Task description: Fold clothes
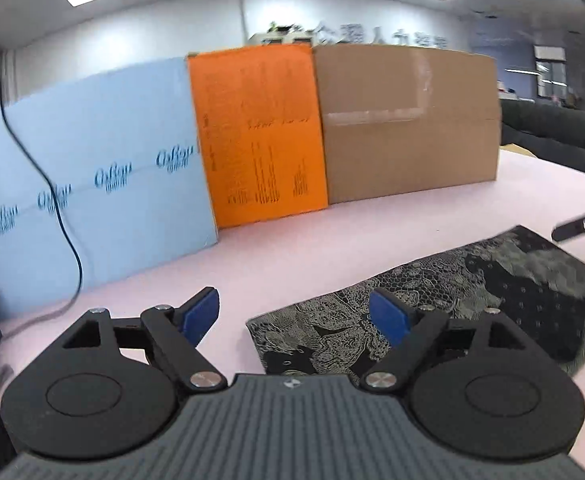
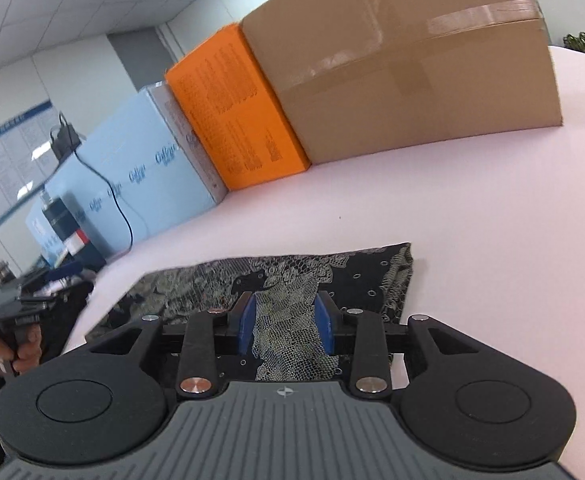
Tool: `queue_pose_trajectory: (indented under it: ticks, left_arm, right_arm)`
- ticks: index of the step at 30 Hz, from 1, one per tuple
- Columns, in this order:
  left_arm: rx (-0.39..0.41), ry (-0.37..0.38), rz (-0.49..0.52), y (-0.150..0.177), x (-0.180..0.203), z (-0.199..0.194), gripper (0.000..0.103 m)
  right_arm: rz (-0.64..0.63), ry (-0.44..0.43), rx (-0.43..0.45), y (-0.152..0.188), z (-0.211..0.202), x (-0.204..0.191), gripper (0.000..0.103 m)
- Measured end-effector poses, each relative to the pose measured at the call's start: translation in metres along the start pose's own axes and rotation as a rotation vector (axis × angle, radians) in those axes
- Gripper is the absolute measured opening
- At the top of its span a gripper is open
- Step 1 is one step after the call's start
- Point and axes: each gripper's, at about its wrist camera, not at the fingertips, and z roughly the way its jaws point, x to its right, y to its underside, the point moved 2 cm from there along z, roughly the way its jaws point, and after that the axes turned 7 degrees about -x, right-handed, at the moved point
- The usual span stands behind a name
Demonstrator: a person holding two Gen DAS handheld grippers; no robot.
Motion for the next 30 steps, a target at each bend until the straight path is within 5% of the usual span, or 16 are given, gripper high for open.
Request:
queue_pose_trajectory:
  ticks: [7,16,20,30]
  left_arm:
    - [-0.143,-0.126,-0.038,0.013,0.006,0.041,0.080]
    - [-0.140,-0.211,-0.036,0.027,0.005,0.042,0.081]
    - [-0.127,-0.257,-0.044,0.027,0.005,0.040,0.081]
    - [-0.114,-0.287,-0.071,0.028,0.002,0.037,0.083]
  right_arm:
    - [-0.045,0.063,-0.067,0.009,0.025,0.007,0.030]
    - [-0.119,0.099,-0.005,0.021,0.004,-0.019,0.056]
    - [-0.151,0.115,-0.066,0.034,0.015,-0.029,0.058]
    - [-0.191,0.169,-0.011,0.036,-0.006,-0.036,0.073]
